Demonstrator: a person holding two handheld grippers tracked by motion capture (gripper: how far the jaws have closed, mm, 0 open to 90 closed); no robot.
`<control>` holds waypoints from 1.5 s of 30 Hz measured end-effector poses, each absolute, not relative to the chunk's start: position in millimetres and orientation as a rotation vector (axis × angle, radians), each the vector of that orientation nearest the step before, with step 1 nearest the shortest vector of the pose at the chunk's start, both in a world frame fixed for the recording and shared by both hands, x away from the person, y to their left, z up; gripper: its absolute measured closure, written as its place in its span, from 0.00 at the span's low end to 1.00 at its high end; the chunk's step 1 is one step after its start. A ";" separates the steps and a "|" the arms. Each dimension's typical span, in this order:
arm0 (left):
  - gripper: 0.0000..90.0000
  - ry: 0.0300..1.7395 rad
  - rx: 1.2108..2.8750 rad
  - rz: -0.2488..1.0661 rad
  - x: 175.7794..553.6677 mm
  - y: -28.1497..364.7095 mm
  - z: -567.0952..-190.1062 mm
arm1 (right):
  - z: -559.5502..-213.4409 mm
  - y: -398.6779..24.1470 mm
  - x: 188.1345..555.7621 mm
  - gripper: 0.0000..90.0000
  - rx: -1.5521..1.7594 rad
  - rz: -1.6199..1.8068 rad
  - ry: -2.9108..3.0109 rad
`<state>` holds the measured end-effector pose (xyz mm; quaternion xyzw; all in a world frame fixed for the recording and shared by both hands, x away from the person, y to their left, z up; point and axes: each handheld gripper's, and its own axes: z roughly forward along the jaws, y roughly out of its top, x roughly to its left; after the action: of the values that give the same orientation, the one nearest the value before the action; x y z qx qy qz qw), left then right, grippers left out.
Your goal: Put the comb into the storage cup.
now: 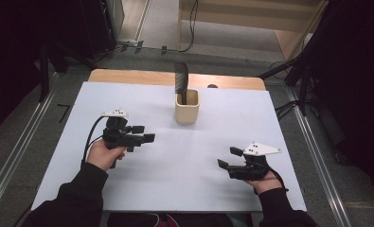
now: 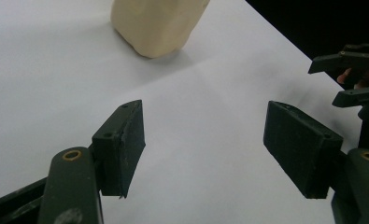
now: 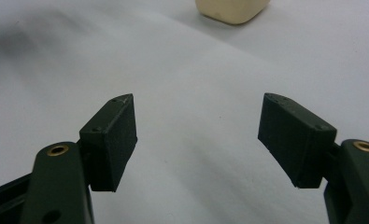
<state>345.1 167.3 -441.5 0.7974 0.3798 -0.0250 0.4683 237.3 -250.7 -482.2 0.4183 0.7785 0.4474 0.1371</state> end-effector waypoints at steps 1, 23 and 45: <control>0.33 0.933 1.955 -0.063 343.8 168.0 -441.7 | -482.4 -250.4 237.3 0.29 1.214 1.297 2.253; 0.33 0.936 2.005 -0.063 320.3 182.7 -449.4 | -481.6 -251.2 236.3 0.29 1.217 1.290 2.252; 0.31 0.932 2.042 -0.044 298.0 205.4 -450.1 | -481.6 -251.2 235.6 0.29 1.211 1.290 2.259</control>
<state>298.0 205.4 -450.1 0.8197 0.3742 -0.0175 0.4333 235.6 -251.2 -481.6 0.4181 0.7800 0.4454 0.1359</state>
